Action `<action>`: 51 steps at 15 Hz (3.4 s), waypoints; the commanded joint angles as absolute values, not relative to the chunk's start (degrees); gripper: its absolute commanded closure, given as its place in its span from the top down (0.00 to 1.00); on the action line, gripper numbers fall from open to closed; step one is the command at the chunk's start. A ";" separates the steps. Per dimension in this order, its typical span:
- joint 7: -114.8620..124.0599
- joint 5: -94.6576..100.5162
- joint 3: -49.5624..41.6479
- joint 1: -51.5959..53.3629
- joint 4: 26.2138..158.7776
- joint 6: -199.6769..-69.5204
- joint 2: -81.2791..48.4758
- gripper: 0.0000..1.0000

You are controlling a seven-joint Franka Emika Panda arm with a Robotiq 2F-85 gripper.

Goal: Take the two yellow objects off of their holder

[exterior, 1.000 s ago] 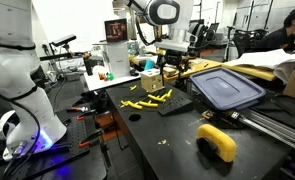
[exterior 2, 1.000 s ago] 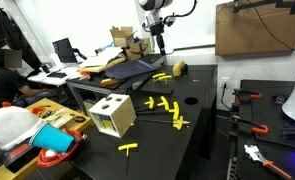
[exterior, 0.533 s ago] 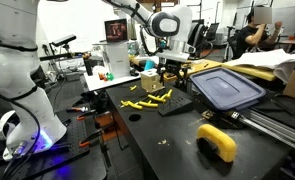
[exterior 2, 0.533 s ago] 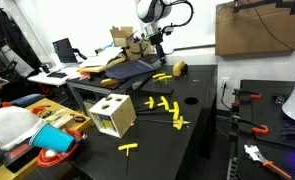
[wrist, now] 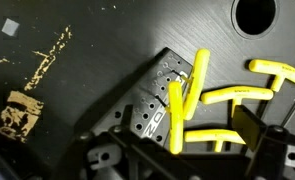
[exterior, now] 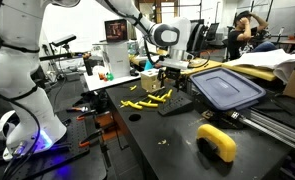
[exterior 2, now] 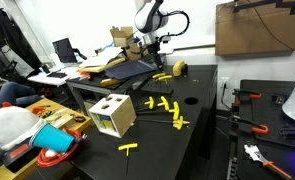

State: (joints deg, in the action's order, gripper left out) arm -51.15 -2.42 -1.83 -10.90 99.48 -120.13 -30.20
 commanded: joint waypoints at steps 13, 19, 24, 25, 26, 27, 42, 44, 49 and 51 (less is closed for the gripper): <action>-49.59 -1.21 -0.89 -11.14 92.70 -119.57 -36.69 0.58; -49.83 -1.20 -0.76 -11.28 92.27 -119.74 -36.84 0.12; -50.47 -1.95 -0.41 -11.65 95.32 -120.78 -32.55 0.04; -50.57 -2.07 -0.39 -11.70 95.79 -120.96 -31.70 0.04; -50.75 -2.15 -0.36 -11.73 96.57 -121.28 -30.56 0.04; -50.86 -2.15 -0.39 -11.73 97.07 -121.46 -29.63 0.04; -48.49 -9.90 1.48 -10.02 102.03 -110.01 -18.66 0.04; -48.18 -10.56 1.74 -9.45 101.85 -105.49 -19.14 0.04; -47.65 -11.77 2.37 -8.30 100.51 -95.20 -21.97 0.04; -47.54 -12.24 2.72 -7.72 99.98 -92.31 -23.61 0.04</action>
State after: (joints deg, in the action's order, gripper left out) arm -49.11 -10.85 2.29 -8.40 100.75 -96.68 -22.16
